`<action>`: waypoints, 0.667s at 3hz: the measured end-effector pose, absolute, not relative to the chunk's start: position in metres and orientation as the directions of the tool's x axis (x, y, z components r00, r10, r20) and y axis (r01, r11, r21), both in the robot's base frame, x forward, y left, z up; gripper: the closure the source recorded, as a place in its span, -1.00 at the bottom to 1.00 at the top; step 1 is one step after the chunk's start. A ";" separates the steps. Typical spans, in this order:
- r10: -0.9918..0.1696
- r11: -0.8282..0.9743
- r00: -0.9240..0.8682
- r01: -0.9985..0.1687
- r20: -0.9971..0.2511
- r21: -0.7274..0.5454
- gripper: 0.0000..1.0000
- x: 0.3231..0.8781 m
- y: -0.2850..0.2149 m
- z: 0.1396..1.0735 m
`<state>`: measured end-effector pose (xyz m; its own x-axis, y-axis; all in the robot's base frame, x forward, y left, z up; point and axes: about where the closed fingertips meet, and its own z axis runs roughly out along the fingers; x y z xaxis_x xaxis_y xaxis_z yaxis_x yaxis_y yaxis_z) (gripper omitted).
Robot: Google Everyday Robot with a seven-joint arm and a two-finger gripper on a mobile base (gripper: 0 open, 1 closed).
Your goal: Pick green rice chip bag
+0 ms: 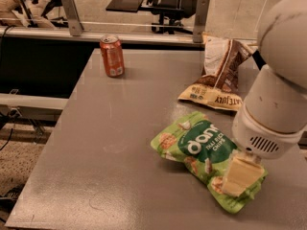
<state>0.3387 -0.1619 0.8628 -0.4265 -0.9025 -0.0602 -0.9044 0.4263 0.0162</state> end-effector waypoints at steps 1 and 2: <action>-0.905 0.414 -0.412 -0.910 -0.102 0.003 0.72 0.348 -0.163 0.880; -0.909 0.390 -0.385 -0.921 -0.161 0.003 1.00 0.359 -0.165 0.902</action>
Offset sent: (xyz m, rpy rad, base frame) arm 0.0346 -0.0088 0.0743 0.1740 -0.0707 0.0813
